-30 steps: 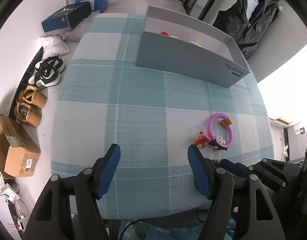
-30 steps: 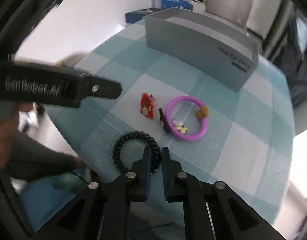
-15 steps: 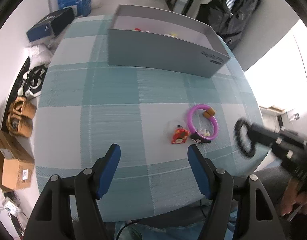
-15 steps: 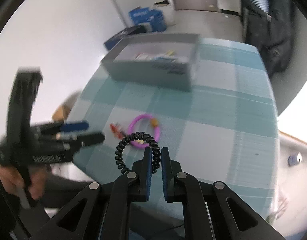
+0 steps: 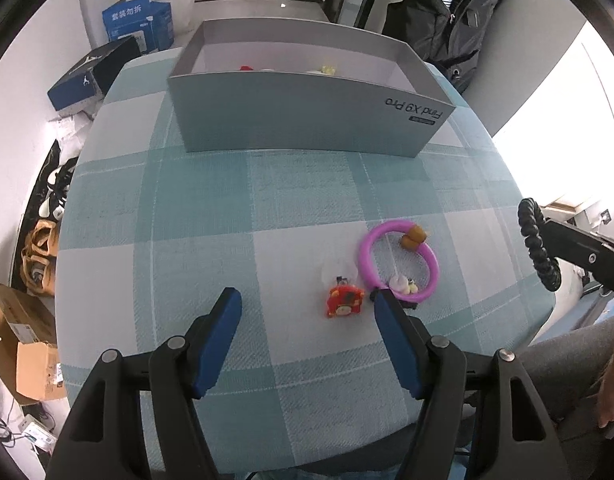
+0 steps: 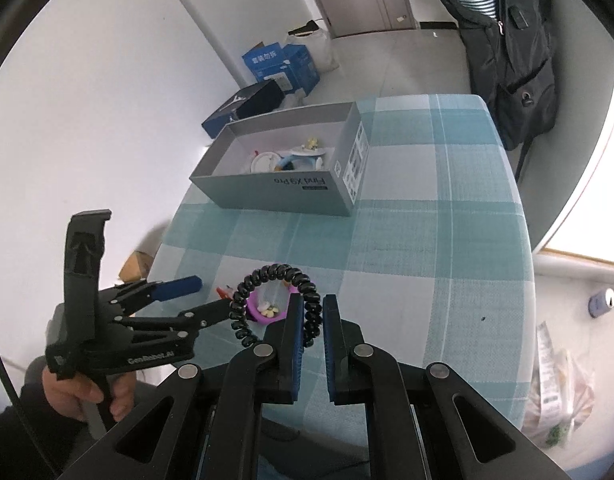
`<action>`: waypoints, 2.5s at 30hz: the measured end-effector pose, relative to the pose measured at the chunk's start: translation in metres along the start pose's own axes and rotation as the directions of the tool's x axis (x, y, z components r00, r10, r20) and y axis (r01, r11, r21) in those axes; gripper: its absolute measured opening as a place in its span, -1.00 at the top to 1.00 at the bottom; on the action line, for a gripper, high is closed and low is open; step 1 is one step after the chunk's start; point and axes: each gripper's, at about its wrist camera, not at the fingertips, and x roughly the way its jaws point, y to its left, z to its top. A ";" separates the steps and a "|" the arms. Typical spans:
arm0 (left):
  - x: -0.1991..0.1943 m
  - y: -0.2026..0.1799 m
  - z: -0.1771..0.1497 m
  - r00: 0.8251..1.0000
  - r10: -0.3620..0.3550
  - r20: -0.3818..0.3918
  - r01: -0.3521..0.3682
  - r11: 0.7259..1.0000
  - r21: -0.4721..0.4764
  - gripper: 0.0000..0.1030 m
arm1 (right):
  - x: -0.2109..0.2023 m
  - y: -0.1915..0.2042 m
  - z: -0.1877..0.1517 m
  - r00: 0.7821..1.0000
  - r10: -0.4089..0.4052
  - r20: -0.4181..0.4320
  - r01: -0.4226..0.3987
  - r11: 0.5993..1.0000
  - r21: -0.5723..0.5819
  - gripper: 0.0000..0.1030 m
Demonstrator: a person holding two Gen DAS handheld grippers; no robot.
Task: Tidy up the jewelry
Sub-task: 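Lift the black coil with the right gripper while the left grasps the red figure charm, then carry the coil and red charm into the grey box and release both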
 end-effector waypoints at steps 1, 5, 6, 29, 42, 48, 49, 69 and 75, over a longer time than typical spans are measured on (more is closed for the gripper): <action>-0.001 -0.002 0.000 1.000 -0.001 0.007 0.001 1.000 0.010 -0.06 | -0.003 -0.001 0.000 1.000 0.002 0.001 -0.002 1.000 0.002 0.83; -0.003 -0.003 0.000 1.000 -0.010 0.008 0.009 0.999 0.034 0.19 | -0.002 0.000 0.003 1.000 0.011 0.005 -0.011 1.000 0.007 0.83; -0.003 -0.003 0.001 1.000 -0.013 0.010 0.012 0.999 0.035 0.23 | -0.002 0.000 0.003 1.000 0.013 0.005 -0.013 1.000 0.006 0.83; -0.020 0.000 0.007 0.997 -0.037 0.065 0.036 0.999 0.013 0.74 | -0.002 0.002 0.006 0.999 0.043 0.018 -0.043 0.999 0.031 0.83; -0.050 0.006 0.047 0.984 -0.053 0.171 0.069 0.994 -0.089 0.74 | -0.007 0.022 0.048 0.995 0.087 0.047 -0.088 0.996 0.019 0.83; -0.068 0.006 0.070 0.974 -0.084 0.210 0.104 0.991 -0.088 0.74 | -0.005 0.026 0.079 0.992 0.116 0.049 -0.117 0.993 0.020 0.83; -0.071 0.007 0.075 0.972 -0.087 0.218 0.108 0.991 -0.085 0.74 | -0.004 0.026 0.085 0.992 0.119 0.048 -0.120 0.993 0.018 0.83; -0.018 0.040 0.146 0.967 -0.236 0.090 0.250 0.947 -0.201 0.74 | 0.056 0.015 0.172 0.994 0.106 -0.003 -0.106 0.993 -0.059 0.83; -0.012 0.043 0.152 0.963 -0.255 0.086 0.268 0.939 -0.216 0.74 | 0.077 0.003 0.170 0.993 0.098 -0.068 -0.101 0.994 -0.031 0.83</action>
